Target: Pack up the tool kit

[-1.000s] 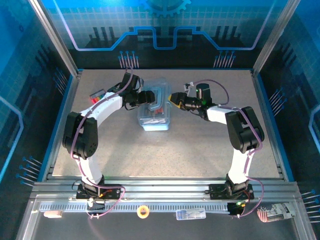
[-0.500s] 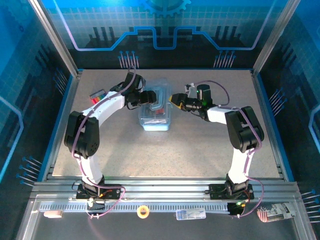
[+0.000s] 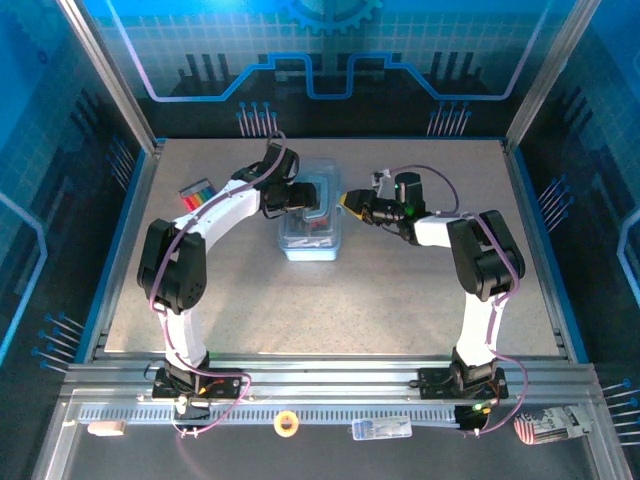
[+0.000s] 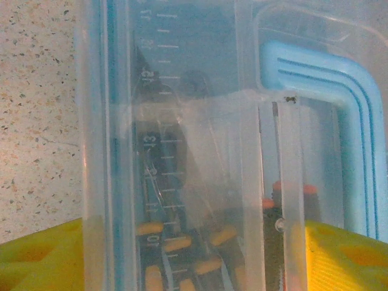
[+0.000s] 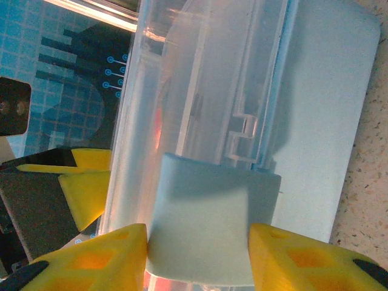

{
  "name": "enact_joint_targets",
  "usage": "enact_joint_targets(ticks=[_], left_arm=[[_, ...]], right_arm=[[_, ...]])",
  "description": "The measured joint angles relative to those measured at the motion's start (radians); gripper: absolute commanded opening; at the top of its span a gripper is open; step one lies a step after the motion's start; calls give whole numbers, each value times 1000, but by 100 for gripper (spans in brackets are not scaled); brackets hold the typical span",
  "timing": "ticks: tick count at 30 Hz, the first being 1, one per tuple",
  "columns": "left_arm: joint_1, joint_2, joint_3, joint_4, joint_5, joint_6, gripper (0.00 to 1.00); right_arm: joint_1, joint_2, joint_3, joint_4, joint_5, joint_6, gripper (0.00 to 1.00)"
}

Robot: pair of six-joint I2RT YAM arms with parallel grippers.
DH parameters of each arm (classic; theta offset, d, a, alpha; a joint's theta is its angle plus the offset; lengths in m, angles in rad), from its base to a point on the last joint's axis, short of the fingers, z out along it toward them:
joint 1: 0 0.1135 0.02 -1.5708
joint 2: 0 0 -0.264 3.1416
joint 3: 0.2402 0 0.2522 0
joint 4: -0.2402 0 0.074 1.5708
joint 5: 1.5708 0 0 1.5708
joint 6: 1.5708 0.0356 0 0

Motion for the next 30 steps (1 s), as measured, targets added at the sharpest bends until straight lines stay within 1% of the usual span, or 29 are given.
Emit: enact_joint_targets(ticks=[9,13,25,30], left_arm=[[-1,0,0,0,-3,0,48],[-1,0,0,0,-3,0,48],[-1,0,0,1,-2,1,48],[-1,0,0,1,-2,0,48]], right_arm=[[0,16,-5,47,-23,23,54],[-2,18,-5,46,-30,18,58],[-3,29,-5,-17,-34,-13,59],[-3,-9,-5,-87,-20,-48,58]])
